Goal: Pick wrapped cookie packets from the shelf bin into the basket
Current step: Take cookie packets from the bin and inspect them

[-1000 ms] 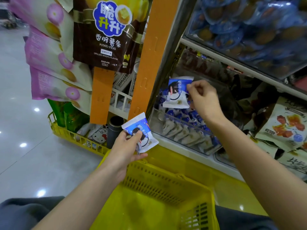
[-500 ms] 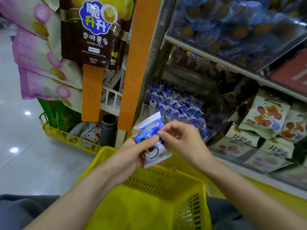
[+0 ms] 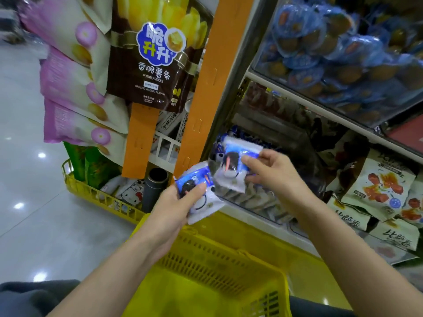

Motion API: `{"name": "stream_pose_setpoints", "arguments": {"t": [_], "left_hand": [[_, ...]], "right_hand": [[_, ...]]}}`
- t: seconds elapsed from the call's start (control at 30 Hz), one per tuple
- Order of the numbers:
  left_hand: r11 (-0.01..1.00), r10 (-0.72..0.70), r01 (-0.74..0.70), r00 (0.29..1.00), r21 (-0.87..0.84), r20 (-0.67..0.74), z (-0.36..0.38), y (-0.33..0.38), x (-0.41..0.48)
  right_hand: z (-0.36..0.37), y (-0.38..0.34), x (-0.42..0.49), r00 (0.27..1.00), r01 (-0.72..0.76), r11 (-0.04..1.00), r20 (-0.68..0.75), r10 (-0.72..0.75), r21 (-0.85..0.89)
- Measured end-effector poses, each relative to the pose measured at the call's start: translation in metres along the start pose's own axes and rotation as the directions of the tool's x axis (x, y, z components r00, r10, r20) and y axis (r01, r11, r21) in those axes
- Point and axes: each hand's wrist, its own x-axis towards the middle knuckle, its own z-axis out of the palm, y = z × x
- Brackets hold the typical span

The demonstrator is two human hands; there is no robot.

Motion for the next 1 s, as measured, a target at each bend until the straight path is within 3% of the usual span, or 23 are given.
{"name": "stream_pose_setpoints", "arguments": {"t": [0.1, 0.17, 0.27, 0.5, 0.6, 0.7, 0.83, 0.9, 1.0], "left_hand": [[0.999, 0.016, -0.021, 0.991, -0.043, -0.13, -0.008, 0.002, 0.007], [0.999, 0.01, -0.016, 0.988, -0.038, -0.157, -0.008, 0.004, 0.008], [0.999, 0.012, -0.02, 0.986, -0.048, -0.169, -0.006, 0.006, 0.008], [0.996, 0.067, -0.076, 0.978, -0.038, -0.196, -0.007, 0.008, 0.011], [0.995, 0.086, -0.094, 0.978, -0.035, -0.189, -0.003, 0.008, 0.012], [0.997, 0.077, -0.075, 0.979, 0.017, -0.187, -0.001, 0.004, 0.014], [1.0, -0.016, 0.017, 0.985, 0.004, -0.174, 0.002, 0.001, 0.016], [0.997, -0.072, 0.065, 0.977, -0.037, -0.199, 0.003, -0.001, 0.018], [0.994, -0.103, 0.105, 0.977, 0.002, -0.189, 0.005, -0.006, 0.015]], "right_hand": [[-0.002, -0.004, 0.033, 0.968, 0.017, 0.992, -0.247, -0.047, -0.125], [0.003, 0.0, 0.052, 0.968, -0.046, 0.961, -0.25, -0.024, -0.272], [0.018, 0.011, 0.07, 0.991, -0.113, 0.899, -0.114, 0.071, -0.424], [0.029, 0.019, 0.088, 0.964, -0.026, 0.855, 0.212, 0.158, -0.518], [0.032, 0.017, 0.095, 0.91, -0.064, 0.877, 0.333, 0.248, -0.477], [0.036, 0.015, 0.097, 0.887, -0.105, 0.89, 0.362, 0.286, -0.444], [0.037, 0.011, 0.09, 0.912, -0.061, 0.874, 0.329, 0.245, -0.483], [0.033, 0.008, 0.082, 0.956, -0.061, 0.888, 0.229, 0.183, -0.456], [0.028, 0.005, 0.054, 0.991, 0.128, 0.913, 0.004, -0.137, -0.388]]}}
